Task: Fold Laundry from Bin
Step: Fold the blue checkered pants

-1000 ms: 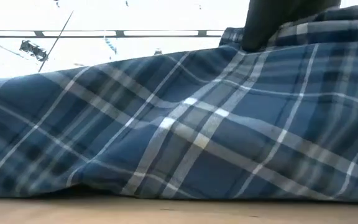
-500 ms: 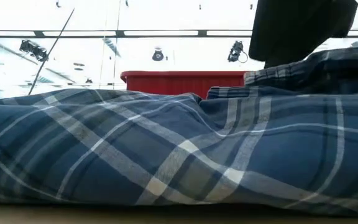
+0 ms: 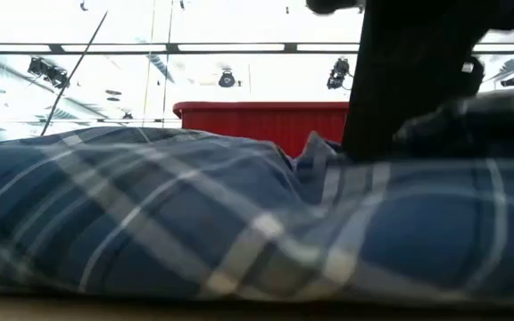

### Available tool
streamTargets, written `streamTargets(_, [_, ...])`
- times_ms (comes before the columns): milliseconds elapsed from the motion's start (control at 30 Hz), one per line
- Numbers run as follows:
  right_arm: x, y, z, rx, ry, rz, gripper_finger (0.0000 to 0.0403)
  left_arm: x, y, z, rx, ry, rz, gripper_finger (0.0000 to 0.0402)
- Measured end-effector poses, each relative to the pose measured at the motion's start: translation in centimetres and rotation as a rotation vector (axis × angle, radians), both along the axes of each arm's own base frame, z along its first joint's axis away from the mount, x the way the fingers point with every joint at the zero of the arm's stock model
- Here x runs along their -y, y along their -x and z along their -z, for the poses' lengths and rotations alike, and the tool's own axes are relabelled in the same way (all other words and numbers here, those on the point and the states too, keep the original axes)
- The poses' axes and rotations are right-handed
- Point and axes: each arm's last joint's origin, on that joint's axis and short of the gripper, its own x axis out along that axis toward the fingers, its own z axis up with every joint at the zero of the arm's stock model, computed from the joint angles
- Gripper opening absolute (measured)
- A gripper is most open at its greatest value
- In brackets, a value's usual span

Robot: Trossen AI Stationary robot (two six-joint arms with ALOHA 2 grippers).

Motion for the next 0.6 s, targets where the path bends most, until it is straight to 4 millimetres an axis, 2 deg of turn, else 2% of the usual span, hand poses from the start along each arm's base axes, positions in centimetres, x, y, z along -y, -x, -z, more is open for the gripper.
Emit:
streamTargets(100, [0.5, -0.2, 0.9, -0.028, -0.058, -0.007, 0.0201, 0.0, 0.0, 0.0, -0.001, 0.004, -0.004, 0.0152])
streamTargets(300, [1.1, -0.2, 1.2, -0.027, -0.011, 0.032, 0.0187, 0.0, 0.0, 0.0, -0.001, 0.004, -0.004, 0.0152])
streamTargets(400, [1.4, -0.1, 1.3, -0.046, 0.002, 0.042, 0.0147, 0.0, 0.0, 0.0, -0.001, 0.004, -0.004, 0.0152])
streamTargets(600, [1.9, 0.2, 1.4, -0.086, 0.057, 0.018, 0.0021, 0.0, 0.0, 0.0, -0.004, 0.002, -0.005, 0.0152])
